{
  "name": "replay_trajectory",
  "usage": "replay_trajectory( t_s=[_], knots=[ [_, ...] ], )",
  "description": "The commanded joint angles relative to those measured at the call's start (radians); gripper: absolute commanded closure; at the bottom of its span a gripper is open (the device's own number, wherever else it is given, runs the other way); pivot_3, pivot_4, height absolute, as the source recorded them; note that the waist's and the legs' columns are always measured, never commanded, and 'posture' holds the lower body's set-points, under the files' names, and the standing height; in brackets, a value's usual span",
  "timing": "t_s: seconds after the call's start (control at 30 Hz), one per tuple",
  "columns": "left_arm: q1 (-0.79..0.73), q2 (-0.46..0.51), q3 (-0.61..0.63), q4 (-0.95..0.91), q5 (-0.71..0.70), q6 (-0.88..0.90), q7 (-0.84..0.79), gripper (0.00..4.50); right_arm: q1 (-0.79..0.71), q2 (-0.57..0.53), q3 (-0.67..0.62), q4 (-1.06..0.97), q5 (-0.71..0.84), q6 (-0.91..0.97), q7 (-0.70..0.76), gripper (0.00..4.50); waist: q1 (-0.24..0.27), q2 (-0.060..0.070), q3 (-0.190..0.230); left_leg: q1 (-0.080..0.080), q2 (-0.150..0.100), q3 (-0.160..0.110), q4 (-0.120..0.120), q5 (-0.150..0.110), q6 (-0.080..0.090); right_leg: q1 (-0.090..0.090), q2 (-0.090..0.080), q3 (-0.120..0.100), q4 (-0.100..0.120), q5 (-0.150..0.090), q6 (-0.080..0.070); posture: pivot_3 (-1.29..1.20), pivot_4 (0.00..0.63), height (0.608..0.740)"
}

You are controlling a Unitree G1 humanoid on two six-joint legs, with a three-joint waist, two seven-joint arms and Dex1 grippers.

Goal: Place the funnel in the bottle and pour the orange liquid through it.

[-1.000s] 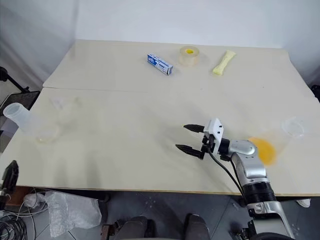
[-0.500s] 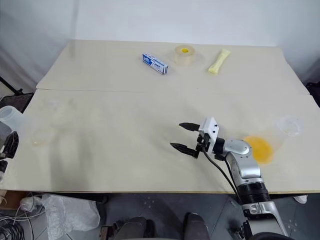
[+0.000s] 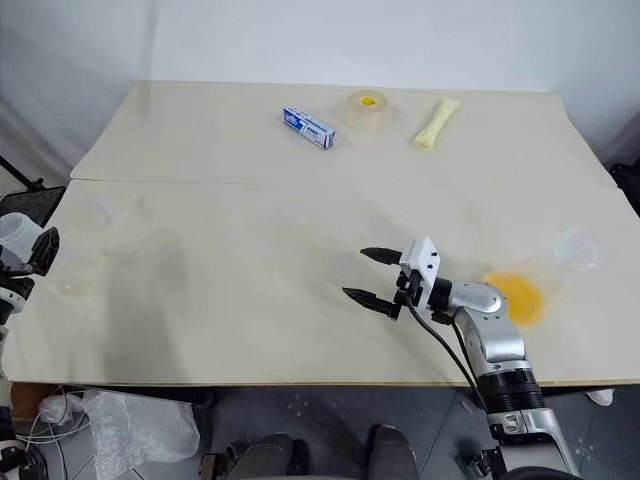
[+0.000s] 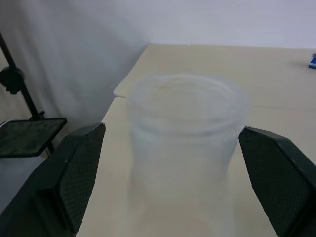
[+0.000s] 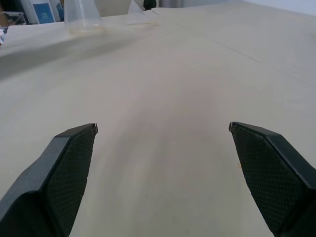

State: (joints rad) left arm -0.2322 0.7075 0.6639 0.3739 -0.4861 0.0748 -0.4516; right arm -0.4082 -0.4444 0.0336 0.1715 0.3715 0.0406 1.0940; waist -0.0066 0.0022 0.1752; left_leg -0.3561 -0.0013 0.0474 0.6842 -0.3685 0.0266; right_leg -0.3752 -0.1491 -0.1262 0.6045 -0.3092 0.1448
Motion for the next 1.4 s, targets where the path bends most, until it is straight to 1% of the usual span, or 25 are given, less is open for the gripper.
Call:
replay_trajectory(
  t_s=[0.03, 0.17, 0.2, 0.37, 0.47, 0.57, 0.7, 0.83, 0.93, 1.07, 1.2, 1.3, 1.4],
  knots=[
    [-0.010, 0.024, -0.008, -0.002, 0.001, 0.015, -0.023, 0.86, 0.008, -0.013, -0.023, -0.028, 0.000, -0.020, -0.010, 0.00, -0.001, 0.000, 0.000, 0.000, 0.000, 0.000, 0.000, 0.000, 0.000, 0.000, 0.000, 0.000, 0.000, 0.000, 0.000, 0.00, 0.150, 0.740],
    [-0.011, 0.023, -0.023, -0.027, -0.008, 0.042, -0.046, 2.13, 0.017, -0.019, -0.034, -0.037, 0.000, -0.023, -0.021, 0.00, 0.000, 0.000, 0.000, 0.000, 0.000, 0.000, 0.000, 0.000, 0.000, 0.000, 0.000, 0.000, 0.001, 0.000, 0.000, 0.00, 0.150, 0.740],
    [-0.013, 0.025, -0.032, -0.042, -0.010, 0.053, -0.057, 2.20, 0.020, -0.021, -0.036, -0.041, 0.000, -0.024, -0.026, 0.00, 0.001, 0.000, 0.000, 0.000, 0.000, 0.000, 0.000, 0.000, 0.000, 0.000, 0.000, 0.000, 0.001, 0.000, 0.000, 0.00, 0.150, 0.740],
    [-0.046, 0.030, -0.099, -0.177, -0.033, 0.150, -0.085, 2.20, 0.034, -0.030, -0.053, -0.063, 0.009, -0.020, -0.044, 0.00, 0.008, 0.000, 0.000, 0.000, -0.001, -0.002, 0.001, 0.000, 0.000, 0.000, -0.001, 0.000, 0.002, 0.000, 0.000, 0.00, 0.150, 0.740],
    [-0.134, 0.033, -0.200, -0.245, -0.030, 0.188, -0.139, 2.20, 0.041, -0.046, -0.071, -0.090, 0.024, -0.002, -0.047, 0.00, 0.008, -0.001, 0.001, 0.000, -0.001, -0.003, 0.002, 0.000, 0.000, 0.001, -0.001, 0.000, 0.003, 0.000, 0.000, 0.00, 0.150, 0.740],
    [-0.252, -0.018, -0.308, -0.264, -0.049, 0.166, -0.249, 2.20, 0.054, -0.077, -0.087, -0.126, 0.037, 0.017, -0.034, 0.00, 0.007, -0.001, 0.001, -0.001, -0.001, -0.004, 0.002, 0.000, 0.000, 0.001, -0.001, 0.000, 0.003, 0.000, 0.000, 0.00, 0.150, 0.740],
    [-0.380, -0.094, -0.447, -0.243, -0.025, 0.202, -0.320, 2.20, 0.083, -0.110, -0.111, -0.181, 0.061, 0.040, -0.036, 0.00, 0.005, -0.001, 0.001, -0.001, -0.003, -0.003, 0.002, 0.000, 0.000, 0.001, -0.001, -0.001, 0.003, 0.000, 0.000, 0.00, 0.150, 0.740],
    [-0.513, -0.228, -0.570, -0.164, -0.025, 0.226, -0.405, 2.20, 0.131, -0.145, -0.140, -0.272, 0.071, 0.061, -0.055, 0.00, 0.006, -0.001, 0.001, -0.002, -0.004, -0.003, 0.002, 0.000, 0.000, 0.000, 0.000, -0.005, 0.002, 0.000, 0.000, 0.00, 0.150, 0.740],
    [-0.606, -0.323, -0.665, -0.036, 0.042, 0.174, -0.469, 2.20, 0.171, -0.150, -0.165, -0.351, 0.081, 0.084, -0.097, 0.00, 0.008, -0.002, 0.001, -0.002, -0.004, -0.001, 0.003, 0.000, 0.000, 0.000, 0.000, -0.006, 0.002, 0.000, 0.000, 0.00, 0.150, 0.740],
    [-0.693, -0.402, -0.725, 0.130, 0.128, 0.090, -0.486, 2.20, 0.223, -0.148, -0.188, -0.436, 0.085, 0.110, -0.154, 0.00, 0.010, -0.002, 0.001, -0.002, -0.004, 0.002, 0.003, 0.000, 0.000, 0.000, 0.000, -0.006, 0.001, 0.000, 0.000, 0.00, 0.150, 0.740],
    [-0.740, -0.449, -0.745, 0.240, 0.182, 0.025, -0.509, 2.20, 0.271, -0.146, -0.206, -0.497, 0.084, 0.128, -0.199, 0.00, 0.011, -0.002, 0.001, -0.003, -0.004, 0.003, 0.003, 0.000, 0.000, 0.000, 0.000, -0.006, 0.000, 0.000, 0.000, 0.00, 0.150, 0.740],
    [-0.748, -0.462, -0.763, 0.278, 0.215, 0.009, -0.531, 2.20, 0.316, -0.143, -0.217, -0.545, 0.084, 0.136, -0.234, 0.00, 0.013, -0.002, 0.001, -0.003, -0.004, 0.003, 0.003, 0.000, 0.000, 0.000, 0.000, -0.006, 0.000, 0.000, 0.000, 0.00, 0.150, 0.740],
    [-0.736, -0.461, -0.801, 0.275, 0.251, 0.031, -0.572, 2.20, 0.360, -0.139, -0.227, -0.588, 0.083, 0.141, -0.264, 0.00, 0.022, -0.002, 0.001, -0.004, -0.004, 0.003, 0.005, 0.000, 0.000, 0.000, 0.000, -0.007, 0.000, 0.000, 0.000, 0.00, 0.150, 0.740]
  ],
)
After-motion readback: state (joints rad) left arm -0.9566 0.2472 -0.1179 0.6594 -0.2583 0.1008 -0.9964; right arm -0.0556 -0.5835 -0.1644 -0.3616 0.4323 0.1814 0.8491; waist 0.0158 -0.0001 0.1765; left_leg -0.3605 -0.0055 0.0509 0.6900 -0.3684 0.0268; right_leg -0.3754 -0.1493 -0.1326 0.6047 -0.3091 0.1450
